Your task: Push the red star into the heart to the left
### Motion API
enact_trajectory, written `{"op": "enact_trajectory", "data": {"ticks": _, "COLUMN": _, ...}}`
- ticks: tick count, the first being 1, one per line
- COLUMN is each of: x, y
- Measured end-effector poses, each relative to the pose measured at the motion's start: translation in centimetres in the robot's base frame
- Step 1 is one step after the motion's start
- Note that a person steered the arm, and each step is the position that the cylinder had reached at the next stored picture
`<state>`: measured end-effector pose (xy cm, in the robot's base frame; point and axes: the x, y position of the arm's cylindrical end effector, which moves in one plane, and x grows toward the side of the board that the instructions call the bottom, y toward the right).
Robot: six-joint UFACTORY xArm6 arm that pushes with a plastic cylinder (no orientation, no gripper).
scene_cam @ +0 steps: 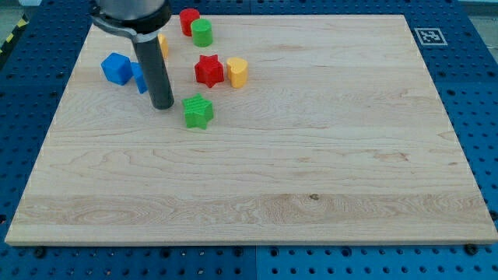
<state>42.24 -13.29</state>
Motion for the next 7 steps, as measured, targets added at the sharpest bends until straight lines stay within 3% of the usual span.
{"op": "enact_trajectory", "data": {"ticks": 2, "x": 2.6, "y": 6.5}}
{"op": "enact_trajectory", "data": {"ticks": 4, "x": -1.8, "y": -0.5}}
{"op": "enact_trajectory", "data": {"ticks": 5, "x": -5.6, "y": -1.4}}
{"op": "enact_trajectory", "data": {"ticks": 7, "x": -9.0, "y": 0.0}}
